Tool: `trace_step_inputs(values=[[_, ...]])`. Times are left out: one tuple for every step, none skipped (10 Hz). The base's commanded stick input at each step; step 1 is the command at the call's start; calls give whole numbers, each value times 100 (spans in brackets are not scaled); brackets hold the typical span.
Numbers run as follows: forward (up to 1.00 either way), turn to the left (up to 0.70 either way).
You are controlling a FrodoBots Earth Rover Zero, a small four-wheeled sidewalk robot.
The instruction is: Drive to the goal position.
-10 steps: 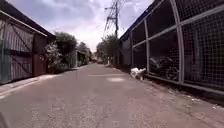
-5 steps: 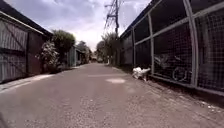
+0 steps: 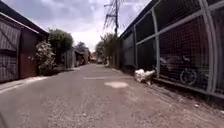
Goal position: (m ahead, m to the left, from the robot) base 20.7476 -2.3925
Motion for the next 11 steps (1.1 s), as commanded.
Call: trace_step_inputs(values=[[70,0],[70,0],[70,0],[70,0],[70,29],[70,35],[70,35],[70,24],[70,0],[70,0],[70,0]])
